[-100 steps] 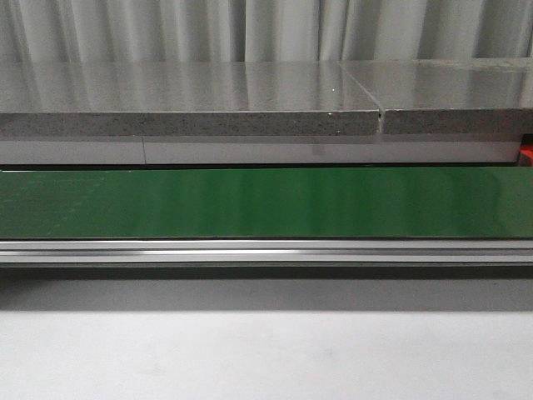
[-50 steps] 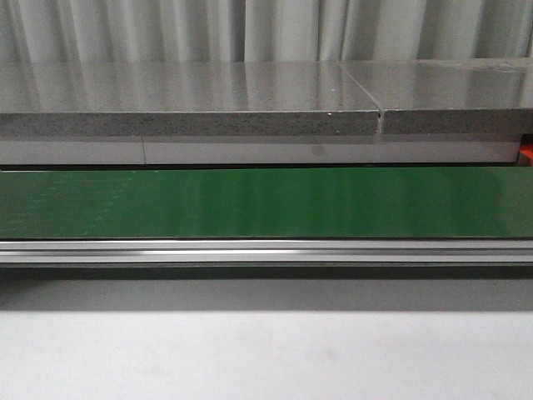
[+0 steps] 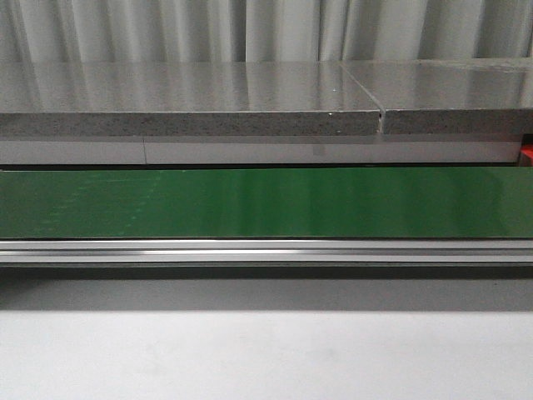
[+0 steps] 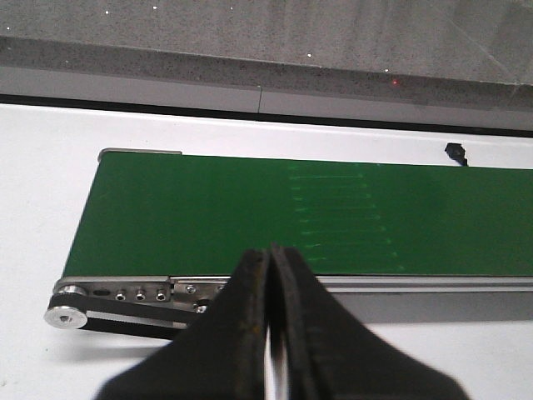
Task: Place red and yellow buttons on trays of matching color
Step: 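Lower the yellow button into the yellow tray and open the right gripper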
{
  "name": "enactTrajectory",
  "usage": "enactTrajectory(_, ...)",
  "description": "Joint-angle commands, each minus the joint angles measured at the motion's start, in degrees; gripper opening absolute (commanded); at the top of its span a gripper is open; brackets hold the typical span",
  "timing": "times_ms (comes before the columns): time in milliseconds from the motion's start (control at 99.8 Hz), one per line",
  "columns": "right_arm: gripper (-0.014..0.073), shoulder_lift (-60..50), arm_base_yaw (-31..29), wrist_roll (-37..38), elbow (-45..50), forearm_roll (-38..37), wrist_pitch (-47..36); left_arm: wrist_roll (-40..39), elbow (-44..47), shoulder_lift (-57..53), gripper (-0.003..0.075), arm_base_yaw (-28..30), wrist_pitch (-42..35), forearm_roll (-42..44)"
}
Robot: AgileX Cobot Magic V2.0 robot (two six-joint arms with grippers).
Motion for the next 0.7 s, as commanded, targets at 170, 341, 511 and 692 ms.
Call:
enactTrajectory(170,0.0127,-1.46,-0.36,2.17,-0.33,-2.54,-5.19,-0.03,-1.54,0.69,-0.0019,-0.48,-4.16,-0.52)
enactTrajectory(341,0.0127,1.30,-0.36,2.17,-0.33,-2.54,-5.19,-0.03,-1.54,0.69,-0.0019,-0.48,-4.16,-0.52)
enactTrajectory(511,0.0127,3.18,-0.36,2.17,-0.33,-2.54,-5.86,-0.03,-1.54,0.69,-0.0019,-0.48,-4.16,-0.52)
enactTrajectory(692,0.0127,4.49,-0.36,2.17,-0.33,-2.54,-6.13,-0.03,-1.54,0.69,-0.0019,-0.48,-4.16,-0.52)
